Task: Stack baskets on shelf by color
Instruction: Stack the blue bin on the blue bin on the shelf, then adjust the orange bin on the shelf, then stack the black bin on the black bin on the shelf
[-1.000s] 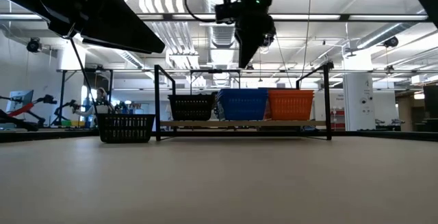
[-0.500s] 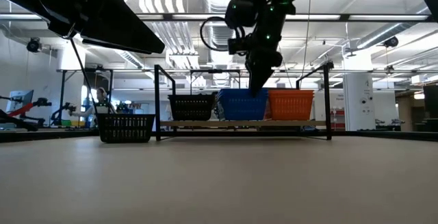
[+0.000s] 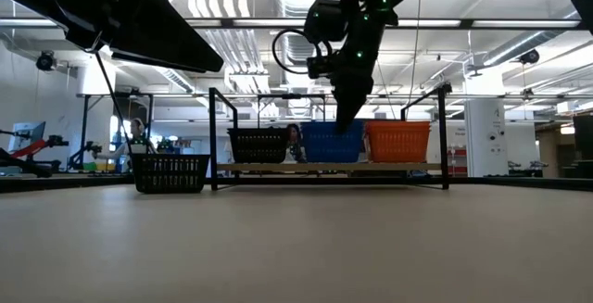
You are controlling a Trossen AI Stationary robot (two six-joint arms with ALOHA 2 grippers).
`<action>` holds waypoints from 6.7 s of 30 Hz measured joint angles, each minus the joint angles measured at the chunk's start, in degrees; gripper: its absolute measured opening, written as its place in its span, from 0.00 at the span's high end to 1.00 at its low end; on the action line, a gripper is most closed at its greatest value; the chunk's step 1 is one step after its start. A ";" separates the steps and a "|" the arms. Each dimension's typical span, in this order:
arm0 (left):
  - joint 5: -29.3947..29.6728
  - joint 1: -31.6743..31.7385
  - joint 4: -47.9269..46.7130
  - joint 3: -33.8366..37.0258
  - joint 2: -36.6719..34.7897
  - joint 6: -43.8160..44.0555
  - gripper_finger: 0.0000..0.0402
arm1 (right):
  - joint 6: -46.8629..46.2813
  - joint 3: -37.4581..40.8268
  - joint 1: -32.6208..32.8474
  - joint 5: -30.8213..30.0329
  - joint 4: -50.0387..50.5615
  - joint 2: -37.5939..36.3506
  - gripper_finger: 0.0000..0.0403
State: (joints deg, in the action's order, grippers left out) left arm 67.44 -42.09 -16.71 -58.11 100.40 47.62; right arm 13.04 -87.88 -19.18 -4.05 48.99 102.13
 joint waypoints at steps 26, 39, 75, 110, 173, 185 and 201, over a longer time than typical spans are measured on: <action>0.00 0.00 0.18 -0.04 -0.02 0.02 0.52 | 2.68 -0.46 -0.60 -1.95 1.14 -8.61 0.59; 0.01 0.00 0.42 -0.04 -0.04 0.02 0.52 | -18.25 4.71 -13.40 -5.16 6.22 -8.76 0.93; 0.02 0.09 1.30 -0.07 -0.04 -0.06 0.52 | -6.37 4.94 -10.61 -5.12 -2.49 -7.74 0.98; -25.80 26.87 -13.11 20.46 -26.47 -13.50 0.52 | -28.92 57.22 54.82 -37.11 -55.07 -29.73 0.98; -47.91 55.36 -10.36 -7.69 -16.13 -70.85 1.00 | -30.00 57.24 55.58 -36.44 -55.30 -29.73 0.98; -48.15 55.39 -9.13 -6.06 -10.60 -70.77 0.98 | -29.64 57.24 55.58 -36.45 -55.30 -29.73 0.98; -47.42 54.52 -9.31 -8.73 -12.52 -68.56 0.67 | -29.98 57.80 55.58 -36.46 -55.29 -29.73 0.98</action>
State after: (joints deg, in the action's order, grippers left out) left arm 20.02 12.43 -26.02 -66.84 87.88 -20.94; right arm -16.94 -30.08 36.40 -40.51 -6.30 72.40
